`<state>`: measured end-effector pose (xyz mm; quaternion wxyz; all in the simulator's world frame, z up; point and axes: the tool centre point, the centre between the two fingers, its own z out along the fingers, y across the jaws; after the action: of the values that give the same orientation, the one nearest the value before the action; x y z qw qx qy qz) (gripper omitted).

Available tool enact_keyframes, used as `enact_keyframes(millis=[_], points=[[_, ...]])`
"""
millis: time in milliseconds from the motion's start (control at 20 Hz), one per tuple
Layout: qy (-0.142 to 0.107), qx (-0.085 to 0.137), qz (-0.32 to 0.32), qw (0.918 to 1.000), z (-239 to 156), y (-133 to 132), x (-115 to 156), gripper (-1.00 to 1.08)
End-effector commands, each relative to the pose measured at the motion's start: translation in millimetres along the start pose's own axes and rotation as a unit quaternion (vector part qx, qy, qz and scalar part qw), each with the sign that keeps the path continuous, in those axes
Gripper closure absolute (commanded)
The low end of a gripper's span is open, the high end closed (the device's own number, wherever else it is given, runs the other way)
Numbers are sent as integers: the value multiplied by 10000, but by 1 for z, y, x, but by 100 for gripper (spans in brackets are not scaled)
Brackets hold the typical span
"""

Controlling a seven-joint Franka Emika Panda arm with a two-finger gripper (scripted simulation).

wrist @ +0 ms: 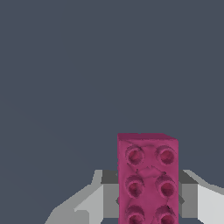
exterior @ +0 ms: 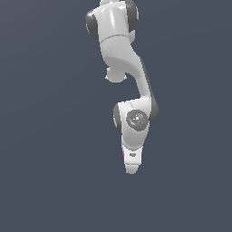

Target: Pick up the object and move it to a goal position.

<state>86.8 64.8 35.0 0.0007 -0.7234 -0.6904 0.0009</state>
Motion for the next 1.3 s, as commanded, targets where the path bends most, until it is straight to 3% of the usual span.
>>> enact_keyframes(millis=[0, 1250], points=[[-2, -9, 3, 10000, -16, 2, -9, 108], [12, -10, -4, 10000, -264, 24, -138, 108]])
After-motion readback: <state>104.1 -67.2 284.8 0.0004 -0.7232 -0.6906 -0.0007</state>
